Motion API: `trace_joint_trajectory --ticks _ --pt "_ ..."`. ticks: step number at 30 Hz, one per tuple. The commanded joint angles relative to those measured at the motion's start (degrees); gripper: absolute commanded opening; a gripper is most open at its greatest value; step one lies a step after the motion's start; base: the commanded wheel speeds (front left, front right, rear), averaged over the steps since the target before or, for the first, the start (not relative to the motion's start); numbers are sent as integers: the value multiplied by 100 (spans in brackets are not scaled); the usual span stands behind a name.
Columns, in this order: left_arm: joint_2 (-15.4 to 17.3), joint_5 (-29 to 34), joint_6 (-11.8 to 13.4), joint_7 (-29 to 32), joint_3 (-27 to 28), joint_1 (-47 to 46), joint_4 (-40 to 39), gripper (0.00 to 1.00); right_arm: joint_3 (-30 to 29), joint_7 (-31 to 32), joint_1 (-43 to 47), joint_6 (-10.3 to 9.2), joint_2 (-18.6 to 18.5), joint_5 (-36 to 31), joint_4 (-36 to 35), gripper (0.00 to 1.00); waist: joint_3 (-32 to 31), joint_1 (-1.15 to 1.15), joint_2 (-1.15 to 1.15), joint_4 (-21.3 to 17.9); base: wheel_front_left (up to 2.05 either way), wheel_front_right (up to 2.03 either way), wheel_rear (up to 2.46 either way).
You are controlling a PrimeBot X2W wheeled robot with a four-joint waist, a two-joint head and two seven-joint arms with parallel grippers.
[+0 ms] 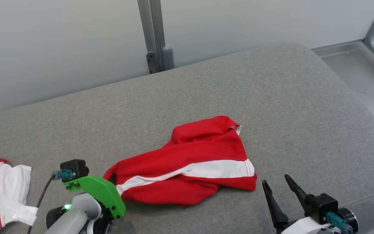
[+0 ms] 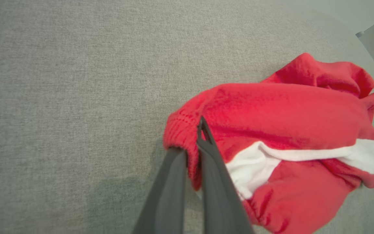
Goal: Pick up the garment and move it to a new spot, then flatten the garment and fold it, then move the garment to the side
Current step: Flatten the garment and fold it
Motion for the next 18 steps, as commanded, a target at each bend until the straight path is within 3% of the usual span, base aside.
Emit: trace_joint_trajectory --ticks 1,5,6,8,14,18 --pt "103 123 46 -36 -33 128 -59 0 -17 22 13 -6 -32 24 -32 100 31 0 0 18 0 0 0" --pt "250 291 11 -178 -144 231 -216 0 -41 55 37 -6 -65 34 -87 100 81 0 0 44 0 0 0" --pt "255 359 -42 -294 -160 246 -268 5 -48 65 39 -6 -66 33 -102 100 88 0 0 54 0 0 0" --pt "248 486 -193 -544 -194 289 -358 100 -48 76 40 -6 -66 28 -124 100 101 0 0 69 0 0 0" --pt "79 561 -378 -1592 66 610 -401 100 -115 94 62 -6 -65 24 -158 100 80 0 0 144 0 0 0" --pt "-13 693 -452 -1830 359 1025 -484 100 -209 91 127 -6 -55 3 -166 100 9 0 0 247 0 0 0"
